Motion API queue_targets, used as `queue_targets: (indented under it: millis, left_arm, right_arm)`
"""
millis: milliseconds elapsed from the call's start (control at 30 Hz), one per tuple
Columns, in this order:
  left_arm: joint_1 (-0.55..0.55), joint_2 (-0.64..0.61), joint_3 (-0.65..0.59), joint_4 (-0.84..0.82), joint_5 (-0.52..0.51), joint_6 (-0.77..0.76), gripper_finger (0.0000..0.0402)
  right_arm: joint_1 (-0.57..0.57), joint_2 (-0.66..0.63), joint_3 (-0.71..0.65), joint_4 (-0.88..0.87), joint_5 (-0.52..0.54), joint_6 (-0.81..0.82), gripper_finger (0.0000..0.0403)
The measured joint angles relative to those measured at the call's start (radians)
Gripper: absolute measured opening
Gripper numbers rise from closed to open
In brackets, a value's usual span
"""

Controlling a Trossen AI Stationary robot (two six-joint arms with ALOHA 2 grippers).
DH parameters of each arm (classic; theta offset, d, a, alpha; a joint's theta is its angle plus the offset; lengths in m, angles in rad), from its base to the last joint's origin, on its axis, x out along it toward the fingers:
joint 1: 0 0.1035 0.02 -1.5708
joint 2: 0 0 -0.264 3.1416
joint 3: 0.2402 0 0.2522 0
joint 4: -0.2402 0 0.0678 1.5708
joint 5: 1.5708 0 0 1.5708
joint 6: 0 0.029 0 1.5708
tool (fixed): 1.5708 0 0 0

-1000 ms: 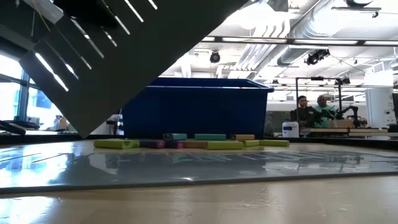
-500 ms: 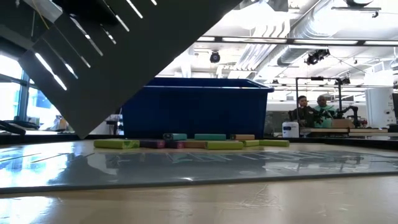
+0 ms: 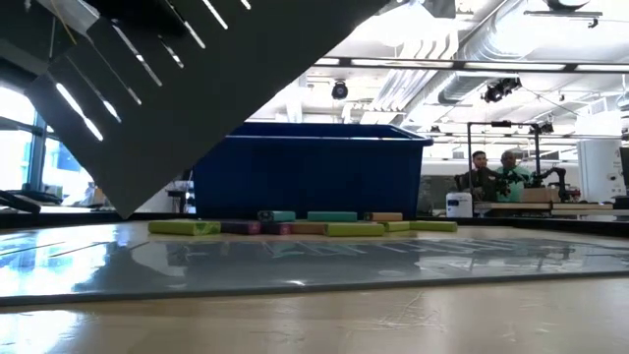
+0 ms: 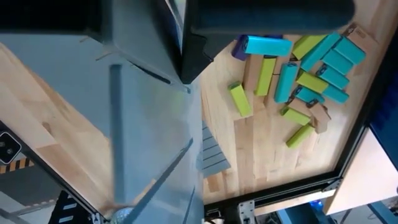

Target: Sort blocks

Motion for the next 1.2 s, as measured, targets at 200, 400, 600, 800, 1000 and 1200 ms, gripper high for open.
queue_targets:
  millis: [200,400,600,800,1000,1200]
  left_arm:
    - [0.0,-0.001,0.001,0.002,-0.004,0.001,0.0081]
    - [0.0,-0.001,0.001,-0.004,-0.008,0.001,0.0126]
    - [0.0,-0.016,0.001,-0.011,-0.009,0.009,0.0145]
    - [0.0,-0.081,0.001,-0.012,-0.043,0.018,0.0154]
    - [0.0,-0.179,0.001,-0.075,-0.084,-0.005,0.0157]
    - [0.0,-0.279,-0.035,-0.071,-0.078,-0.066,0.0157]
  right_arm:
    - [0.0,-0.003,0.0,-0.04,-0.001,0.03,0.0001]
    - [0.014,-0.003,0.0,-0.096,0.002,0.112,0.0]
    - [0.06,-0.006,0.0,-0.173,0.049,0.202,0.0]
    - [0.101,-0.006,0.0,-0.236,0.058,0.282,0.0]
    - [0.138,-0.006,0.0,-0.296,0.058,0.368,0.0]
    - [0.187,-0.005,0.0,-0.399,0.087,0.484,0.0]
